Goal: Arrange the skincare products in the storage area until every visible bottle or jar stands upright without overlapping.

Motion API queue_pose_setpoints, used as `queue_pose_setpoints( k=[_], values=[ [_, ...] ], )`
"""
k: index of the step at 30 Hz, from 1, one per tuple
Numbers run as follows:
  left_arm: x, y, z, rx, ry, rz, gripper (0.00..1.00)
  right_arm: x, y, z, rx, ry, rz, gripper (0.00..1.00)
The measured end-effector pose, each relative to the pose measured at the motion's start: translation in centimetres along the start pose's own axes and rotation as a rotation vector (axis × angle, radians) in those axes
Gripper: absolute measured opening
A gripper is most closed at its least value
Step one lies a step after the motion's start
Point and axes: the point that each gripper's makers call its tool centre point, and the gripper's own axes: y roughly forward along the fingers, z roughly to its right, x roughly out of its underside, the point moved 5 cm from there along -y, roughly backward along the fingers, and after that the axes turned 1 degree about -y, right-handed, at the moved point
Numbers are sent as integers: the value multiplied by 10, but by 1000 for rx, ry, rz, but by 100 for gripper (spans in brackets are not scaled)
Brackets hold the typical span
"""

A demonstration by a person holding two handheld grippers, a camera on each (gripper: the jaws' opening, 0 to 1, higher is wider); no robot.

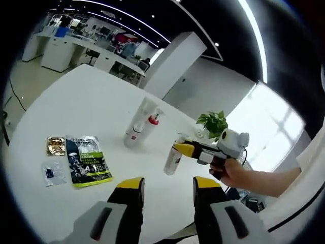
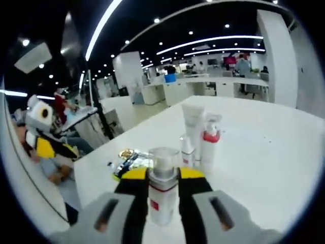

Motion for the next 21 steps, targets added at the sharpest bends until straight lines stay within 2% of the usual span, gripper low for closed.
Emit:
queue_pose_setpoints(
  k=[3, 9, 12, 15, 16, 21],
  values=[
    [8, -6, -2, -13, 19, -17, 39, 5, -2, -4, -8, -23, -20, 20],
    [20, -14, -9, -32, -17, -34, 39, 11, 0, -1, -7, -41, -10, 20],
    [20, -15, -8, -29, -30, -22, 38, 16, 12, 8, 12, -37, 6, 20],
    [22, -17, -8, -39, -25, -34, 38, 19, 22, 18, 44, -45, 5, 20],
    [22, -19, -8, -44, -24, -31, 38, 18, 26, 21, 50, -47, 24, 20],
    [25, -29, -8, -61, -36, -37, 38, 20, 42, 34, 52, -80, 48, 20]
  ],
)
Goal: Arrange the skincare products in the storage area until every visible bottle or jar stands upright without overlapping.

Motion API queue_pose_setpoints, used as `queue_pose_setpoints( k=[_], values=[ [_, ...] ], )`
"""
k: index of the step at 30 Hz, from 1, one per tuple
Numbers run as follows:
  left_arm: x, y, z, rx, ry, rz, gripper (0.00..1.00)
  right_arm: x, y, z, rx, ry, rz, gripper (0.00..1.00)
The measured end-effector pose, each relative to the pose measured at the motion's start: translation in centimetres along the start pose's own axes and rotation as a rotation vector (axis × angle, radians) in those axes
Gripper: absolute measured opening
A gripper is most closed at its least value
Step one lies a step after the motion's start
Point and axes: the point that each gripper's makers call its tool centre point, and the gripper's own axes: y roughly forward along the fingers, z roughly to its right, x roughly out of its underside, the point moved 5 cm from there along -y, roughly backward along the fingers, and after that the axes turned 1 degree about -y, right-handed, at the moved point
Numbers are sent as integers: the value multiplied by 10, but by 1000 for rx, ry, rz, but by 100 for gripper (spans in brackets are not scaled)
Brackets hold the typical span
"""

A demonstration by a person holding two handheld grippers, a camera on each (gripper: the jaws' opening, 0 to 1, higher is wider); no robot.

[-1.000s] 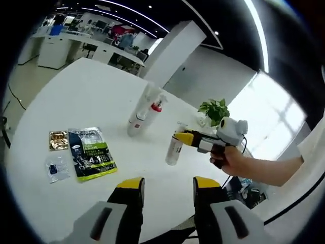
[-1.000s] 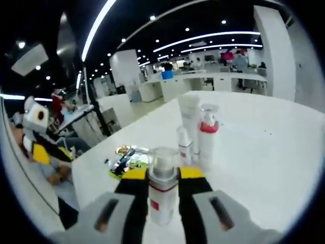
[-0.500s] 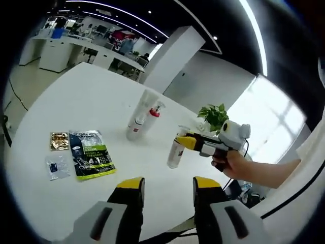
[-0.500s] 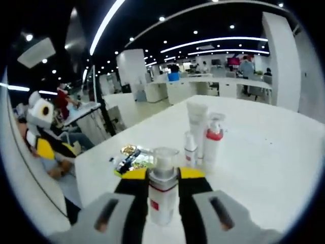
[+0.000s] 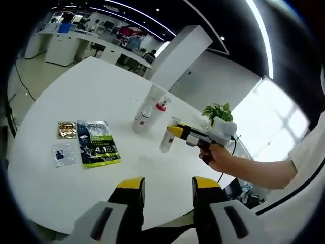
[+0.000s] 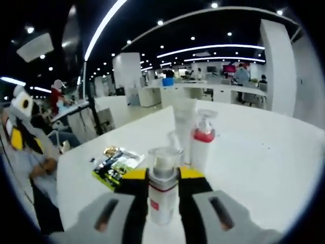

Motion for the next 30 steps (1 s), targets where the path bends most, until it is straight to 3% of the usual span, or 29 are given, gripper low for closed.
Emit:
queue_pose_setpoints(
  k=[5, 14, 22, 30],
  values=[
    [3, -9, -5, -38, 4, -7, 38, 1, 13, 11, 13, -5, 31, 19],
    [-2, -20, -11, -82, -19, 41, 38, 7, 30, 25, 35, -20, 48, 20],
    [-1, -22, -17, -120, -22, 41, 38, 14, 40, 20, 28, -46, 61, 20],
    [-14, -19, -19, -132, -7, 44, 38, 16, 48, 15, -11, -61, 89, 20]
  ],
)
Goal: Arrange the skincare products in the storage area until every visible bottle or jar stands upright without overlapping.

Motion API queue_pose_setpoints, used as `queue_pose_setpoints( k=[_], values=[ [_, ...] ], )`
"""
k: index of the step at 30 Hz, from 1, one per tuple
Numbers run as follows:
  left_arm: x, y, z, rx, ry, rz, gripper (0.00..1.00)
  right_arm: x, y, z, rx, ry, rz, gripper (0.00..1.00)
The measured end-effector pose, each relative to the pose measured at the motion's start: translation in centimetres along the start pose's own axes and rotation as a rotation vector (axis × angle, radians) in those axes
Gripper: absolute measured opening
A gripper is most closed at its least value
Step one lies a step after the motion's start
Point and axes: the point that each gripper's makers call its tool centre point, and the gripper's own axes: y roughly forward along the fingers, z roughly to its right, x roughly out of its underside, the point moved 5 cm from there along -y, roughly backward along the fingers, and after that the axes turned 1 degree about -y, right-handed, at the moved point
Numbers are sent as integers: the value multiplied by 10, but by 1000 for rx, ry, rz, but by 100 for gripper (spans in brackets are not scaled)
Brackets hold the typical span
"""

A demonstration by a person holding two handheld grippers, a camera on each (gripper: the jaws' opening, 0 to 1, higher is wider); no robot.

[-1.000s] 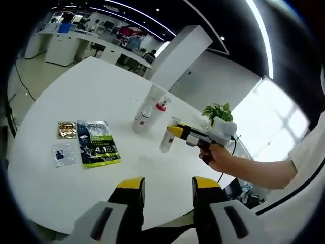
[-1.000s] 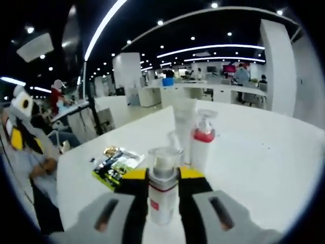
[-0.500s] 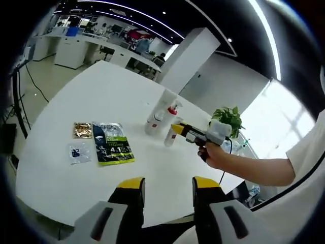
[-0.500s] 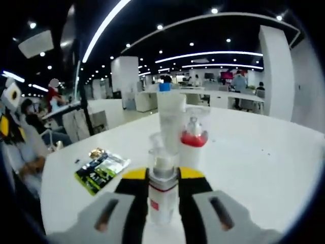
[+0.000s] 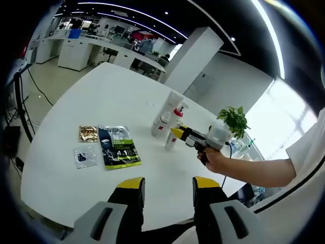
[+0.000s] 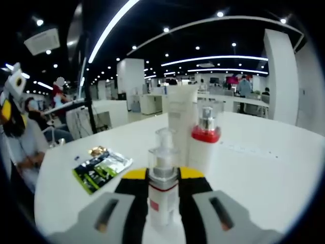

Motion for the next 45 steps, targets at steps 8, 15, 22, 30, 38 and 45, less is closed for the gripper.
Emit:
queue_pose_setpoints(
  k=[8, 15, 22, 30, 38, 45],
  values=[
    [-6, 5, -3, -4, 2, 6, 38, 2, -9, -11, -32, -38, 40, 20],
    [-12, 12, -4, 1, 7, 3, 38, 6, -12, -11, -42, -53, 58, 20],
    [-19, 18, -6, -1, 13, 2, 37, 10, -6, -7, -41, -63, 58, 20],
    [-28, 20, -9, -4, 10, 23, 37, 10, -2, -8, -44, -54, 41, 21],
    [-27, 21, -9, -4, 9, 19, 37, 7, -3, -10, -46, -52, 36, 24],
    [-28, 22, -7, 1, 19, 25, 37, 6, -4, -8, -39, -67, 29, 23]
  ],
)
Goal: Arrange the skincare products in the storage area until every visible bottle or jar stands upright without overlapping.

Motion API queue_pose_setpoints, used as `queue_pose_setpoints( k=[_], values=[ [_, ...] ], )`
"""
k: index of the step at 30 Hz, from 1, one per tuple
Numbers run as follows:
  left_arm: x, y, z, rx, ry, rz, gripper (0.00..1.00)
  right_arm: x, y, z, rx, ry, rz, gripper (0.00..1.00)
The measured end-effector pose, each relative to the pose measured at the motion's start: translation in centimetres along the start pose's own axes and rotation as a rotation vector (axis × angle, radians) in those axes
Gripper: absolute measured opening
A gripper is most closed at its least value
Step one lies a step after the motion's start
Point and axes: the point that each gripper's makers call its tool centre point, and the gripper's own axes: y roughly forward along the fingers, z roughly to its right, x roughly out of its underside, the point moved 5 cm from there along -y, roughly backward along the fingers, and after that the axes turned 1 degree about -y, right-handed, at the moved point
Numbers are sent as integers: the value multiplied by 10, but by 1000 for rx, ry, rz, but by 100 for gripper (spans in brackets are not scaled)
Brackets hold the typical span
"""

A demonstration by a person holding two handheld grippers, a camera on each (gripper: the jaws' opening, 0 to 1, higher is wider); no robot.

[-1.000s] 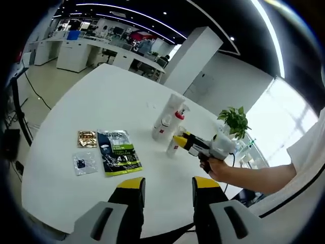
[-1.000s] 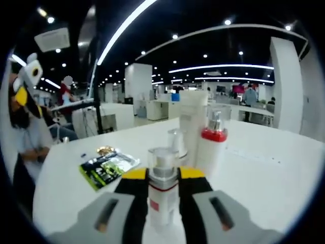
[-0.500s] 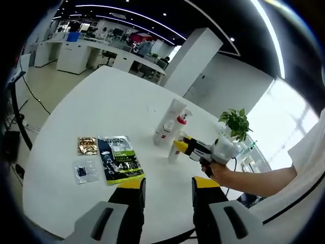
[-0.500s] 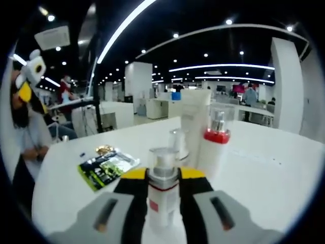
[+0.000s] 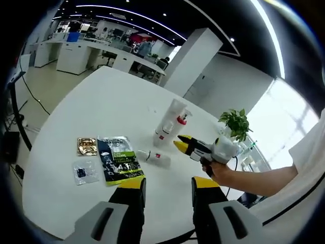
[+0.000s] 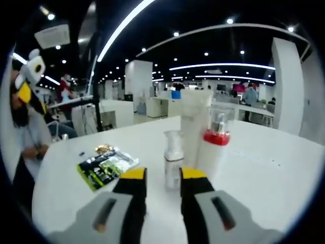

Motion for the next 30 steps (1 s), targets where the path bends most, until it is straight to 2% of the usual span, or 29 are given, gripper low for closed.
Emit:
queue_pose_setpoints(
  k=[3, 7, 11, 14, 19, 22, 24, 30],
  values=[
    [0, 0, 0, 3, -14, 12, 37, -1, -2, 1, -2, -9, -1, 24],
    [4, 3, 0, 5, -1, -12, 36, 3, -5, 1, 5, 13, -21, 24],
    [3, 3, 0, 9, -1, -6, 36, 8, -3, -10, -35, 24, -54, 26],
    [2, 3, -1, 6, -6, -6, 36, 15, 1, -37, -120, 155, -114, 32],
    [1, 2, -2, 3, -9, 5, 36, 33, 13, -80, -212, 205, -261, 40],
    [2, 0, -2, -2, -17, 15, 36, 45, 21, -95, -199, 276, -363, 48],
    [3, -3, -4, -6, -23, 20, 36, 49, 25, -100, -195, 253, -399, 50],
    [5, -12, -9, -29, -47, 46, 36, 47, 43, -107, -187, 272, -435, 52]
  ],
)
